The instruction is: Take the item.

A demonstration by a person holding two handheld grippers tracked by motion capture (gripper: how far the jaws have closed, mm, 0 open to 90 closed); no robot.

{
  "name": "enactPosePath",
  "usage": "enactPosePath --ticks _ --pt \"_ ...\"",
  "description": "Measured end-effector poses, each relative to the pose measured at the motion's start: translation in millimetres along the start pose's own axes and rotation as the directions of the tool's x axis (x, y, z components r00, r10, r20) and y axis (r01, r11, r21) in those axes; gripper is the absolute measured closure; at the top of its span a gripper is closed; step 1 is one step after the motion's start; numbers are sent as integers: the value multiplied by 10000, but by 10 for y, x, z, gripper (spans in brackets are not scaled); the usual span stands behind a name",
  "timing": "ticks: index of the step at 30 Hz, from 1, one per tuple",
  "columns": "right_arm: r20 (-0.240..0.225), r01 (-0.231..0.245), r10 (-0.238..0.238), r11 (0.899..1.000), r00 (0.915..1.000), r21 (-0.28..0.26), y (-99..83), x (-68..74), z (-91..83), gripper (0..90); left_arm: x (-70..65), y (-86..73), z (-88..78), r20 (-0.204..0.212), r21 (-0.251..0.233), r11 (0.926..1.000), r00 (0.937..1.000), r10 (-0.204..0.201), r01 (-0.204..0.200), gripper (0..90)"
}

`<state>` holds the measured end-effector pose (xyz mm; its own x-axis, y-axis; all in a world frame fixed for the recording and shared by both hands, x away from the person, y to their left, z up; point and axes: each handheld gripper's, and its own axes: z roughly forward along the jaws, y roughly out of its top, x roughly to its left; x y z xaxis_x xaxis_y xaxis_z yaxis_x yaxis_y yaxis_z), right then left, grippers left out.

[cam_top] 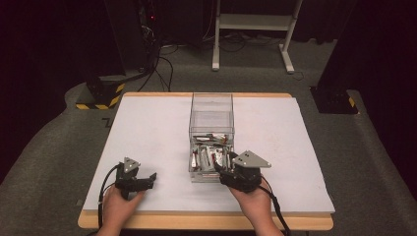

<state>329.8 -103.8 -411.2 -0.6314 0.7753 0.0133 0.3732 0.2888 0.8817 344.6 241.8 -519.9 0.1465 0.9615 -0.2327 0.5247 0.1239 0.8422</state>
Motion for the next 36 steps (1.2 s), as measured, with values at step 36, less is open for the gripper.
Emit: enactPosePath --ticks 36 --pt "-192 -193 208 9971 9996 740 1 220 373 582 -1 0 0 4 -7 10000 10000 -12 12 124"
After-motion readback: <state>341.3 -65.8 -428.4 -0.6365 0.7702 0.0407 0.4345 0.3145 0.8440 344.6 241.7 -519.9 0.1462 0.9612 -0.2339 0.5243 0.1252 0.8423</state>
